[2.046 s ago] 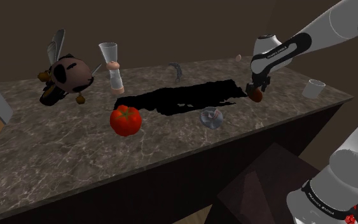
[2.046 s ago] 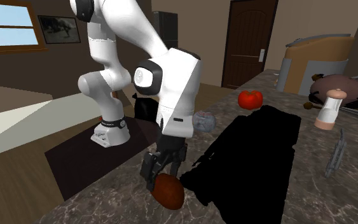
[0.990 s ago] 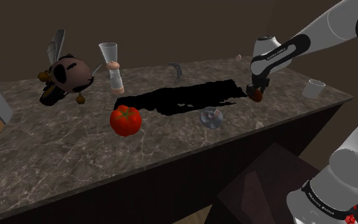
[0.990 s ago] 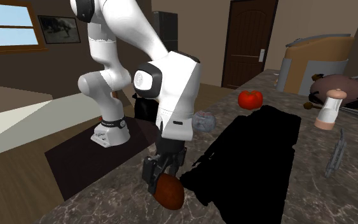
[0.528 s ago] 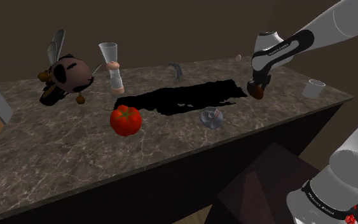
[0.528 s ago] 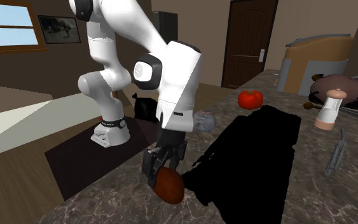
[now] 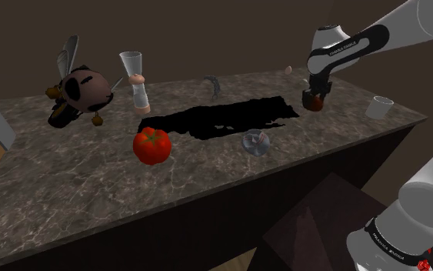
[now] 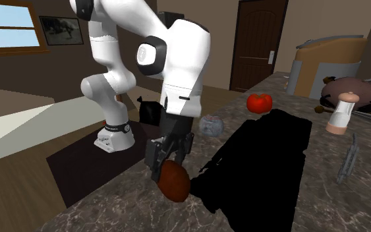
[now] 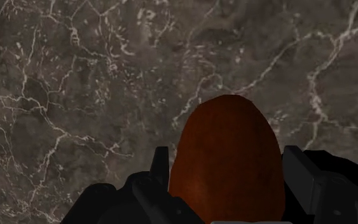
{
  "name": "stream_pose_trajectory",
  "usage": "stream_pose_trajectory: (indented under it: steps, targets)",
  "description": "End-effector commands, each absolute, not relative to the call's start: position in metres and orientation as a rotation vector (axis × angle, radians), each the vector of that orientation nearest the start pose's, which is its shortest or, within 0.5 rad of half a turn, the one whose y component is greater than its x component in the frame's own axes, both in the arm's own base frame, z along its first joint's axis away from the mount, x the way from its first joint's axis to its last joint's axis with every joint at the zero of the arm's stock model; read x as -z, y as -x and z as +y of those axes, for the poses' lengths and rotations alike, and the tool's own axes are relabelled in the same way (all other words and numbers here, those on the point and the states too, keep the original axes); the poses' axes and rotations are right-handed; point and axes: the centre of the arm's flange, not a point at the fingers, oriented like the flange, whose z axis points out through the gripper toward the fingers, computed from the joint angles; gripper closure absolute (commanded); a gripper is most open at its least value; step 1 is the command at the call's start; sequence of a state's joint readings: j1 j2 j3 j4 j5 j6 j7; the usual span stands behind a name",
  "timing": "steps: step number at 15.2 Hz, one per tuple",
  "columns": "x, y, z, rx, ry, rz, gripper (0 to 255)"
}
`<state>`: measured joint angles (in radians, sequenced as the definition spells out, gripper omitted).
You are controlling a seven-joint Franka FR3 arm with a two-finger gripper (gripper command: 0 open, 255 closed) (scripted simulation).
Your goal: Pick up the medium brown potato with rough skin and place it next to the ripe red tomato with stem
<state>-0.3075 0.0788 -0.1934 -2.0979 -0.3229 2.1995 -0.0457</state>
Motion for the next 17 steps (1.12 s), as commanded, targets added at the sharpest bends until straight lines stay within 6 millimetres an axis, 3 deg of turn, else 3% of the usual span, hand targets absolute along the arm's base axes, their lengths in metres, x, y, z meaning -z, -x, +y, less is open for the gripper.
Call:
stream_pose_trajectory:
  steps: [1,17]
  targets:
    - [-0.398,-0.487,-0.278,-0.092,3.384,0.453,255]
    - [-0.483,-0.487,-0.278,-0.092,3.384,0.453,255]
